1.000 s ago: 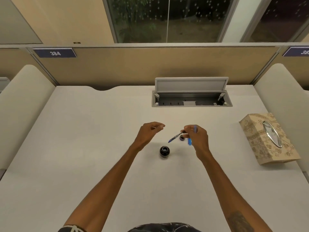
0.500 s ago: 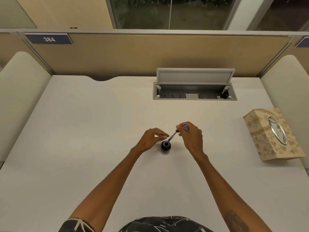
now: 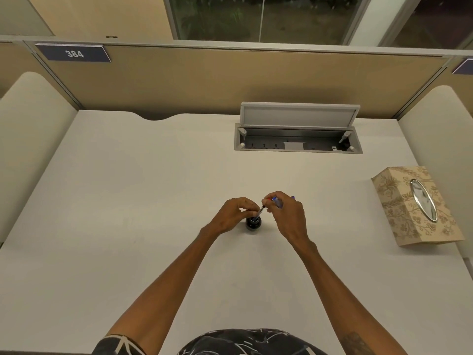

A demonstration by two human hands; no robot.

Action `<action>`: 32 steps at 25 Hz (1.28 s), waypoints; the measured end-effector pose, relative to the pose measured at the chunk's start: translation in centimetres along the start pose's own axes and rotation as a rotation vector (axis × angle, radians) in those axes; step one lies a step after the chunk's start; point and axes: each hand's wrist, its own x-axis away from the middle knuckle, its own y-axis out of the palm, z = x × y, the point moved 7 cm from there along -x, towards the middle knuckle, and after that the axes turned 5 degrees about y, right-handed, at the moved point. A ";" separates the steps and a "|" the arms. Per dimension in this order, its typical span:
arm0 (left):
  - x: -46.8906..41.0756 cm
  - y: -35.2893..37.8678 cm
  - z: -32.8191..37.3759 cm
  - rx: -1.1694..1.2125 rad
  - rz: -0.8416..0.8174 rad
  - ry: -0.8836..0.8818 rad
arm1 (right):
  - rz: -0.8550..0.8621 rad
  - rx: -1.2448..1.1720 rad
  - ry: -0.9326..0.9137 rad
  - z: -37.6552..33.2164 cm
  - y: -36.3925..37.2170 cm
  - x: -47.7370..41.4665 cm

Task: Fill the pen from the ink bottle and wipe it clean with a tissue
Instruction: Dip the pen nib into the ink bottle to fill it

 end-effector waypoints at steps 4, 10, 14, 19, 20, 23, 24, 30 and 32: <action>0.2 0.1 0.0 -0.031 0.006 0.014 | 0.001 0.028 -0.028 -0.3 -0.1 0.2; 0.2 0.2 0.6 -0.103 0.021 0.072 | -0.013 0.044 -0.062 -0.8 0.0 0.6; 0.3 0.3 0.4 -0.082 0.015 0.067 | -0.010 0.044 -0.067 -0.8 -0.1 0.8; 0.6 0.6 0.0 -0.048 0.036 0.046 | -0.017 0.041 -0.056 -0.6 0.1 1.2; 0.6 0.7 -0.1 -0.042 0.042 0.042 | -0.012 0.041 -0.056 -0.7 0.1 1.3; 0.8 0.7 -0.5 -0.007 0.064 0.014 | -0.007 0.039 -0.053 -0.6 0.0 1.4; 0.9 0.7 -0.6 0.001 0.071 0.007 | -0.007 0.040 -0.051 -0.6 0.0 1.5; 0.8 0.3 -0.2 -0.049 0.104 0.040 | -0.041 0.153 -0.054 -0.9 -0.6 1.4; 0.6 0.4 0.1 -0.074 0.100 0.062 | -0.042 0.222 -0.074 -1.2 -1.1 1.2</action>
